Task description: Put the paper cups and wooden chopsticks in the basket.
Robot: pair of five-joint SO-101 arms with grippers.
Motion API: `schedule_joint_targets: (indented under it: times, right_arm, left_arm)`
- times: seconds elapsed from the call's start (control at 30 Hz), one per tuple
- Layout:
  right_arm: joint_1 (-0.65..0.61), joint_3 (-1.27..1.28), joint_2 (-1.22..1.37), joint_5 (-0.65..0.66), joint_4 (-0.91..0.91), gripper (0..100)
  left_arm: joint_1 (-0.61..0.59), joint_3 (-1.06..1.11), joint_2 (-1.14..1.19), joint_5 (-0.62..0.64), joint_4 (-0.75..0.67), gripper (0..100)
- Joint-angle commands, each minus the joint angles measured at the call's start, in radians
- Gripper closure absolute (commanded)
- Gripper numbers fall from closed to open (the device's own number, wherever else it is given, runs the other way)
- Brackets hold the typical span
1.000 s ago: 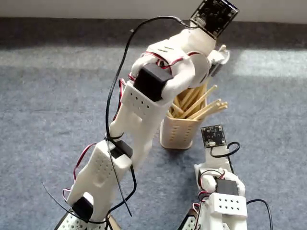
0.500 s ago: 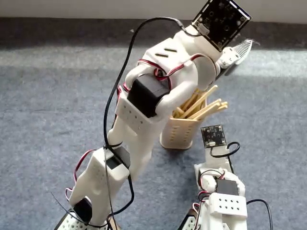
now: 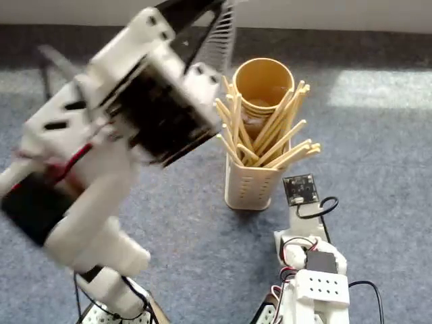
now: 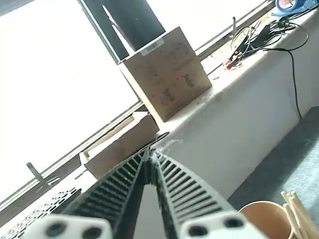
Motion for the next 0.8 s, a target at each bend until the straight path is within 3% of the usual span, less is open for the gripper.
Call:
schedule_joint_targets:
  times: [0.0, 0.1, 0.23, 0.33, 0.4, 0.53, 0.77]
  right_arm:
    - [0.073, -0.265, -0.008, 0.008, 0.177, 93.7]
    - [0.142, -0.504, -0.01, 0.008, 0.395, 99.6]
    - [0.249, -0.898, -0.01, 0.006, 0.648, 99.4]
    - [0.277, -1.191, -0.01, 0.006, 0.854, 99.4]
    - [0.289, -1.346, -0.036, -0.014, 0.871, 99.4]
    - [0.294, -1.334, -0.196, -0.051, 0.872, 99.4]
    - [0.234, -1.02, -0.545, -0.049, 0.872, 99.4]
  left_arm:
    - [-0.136, -0.051, -0.239, -0.02, 0.196, 99]
    - [-0.295, -0.051, -0.338, -0.02, 0.195, 99]
    - [-0.501, -0.05, -0.404, -0.011, 0.198, 99]
    - [-0.677, -0.012, -0.487, 0.107, 0.198, 99]
    - [-0.808, 0.082, -0.585, 0.227, 0.198, 99]
    - [-0.989, 0.483, -0.878, 0.356, 0.198, 99]
    - [-1.053, 1.503, -1.472, 0.353, 0.192, 99]
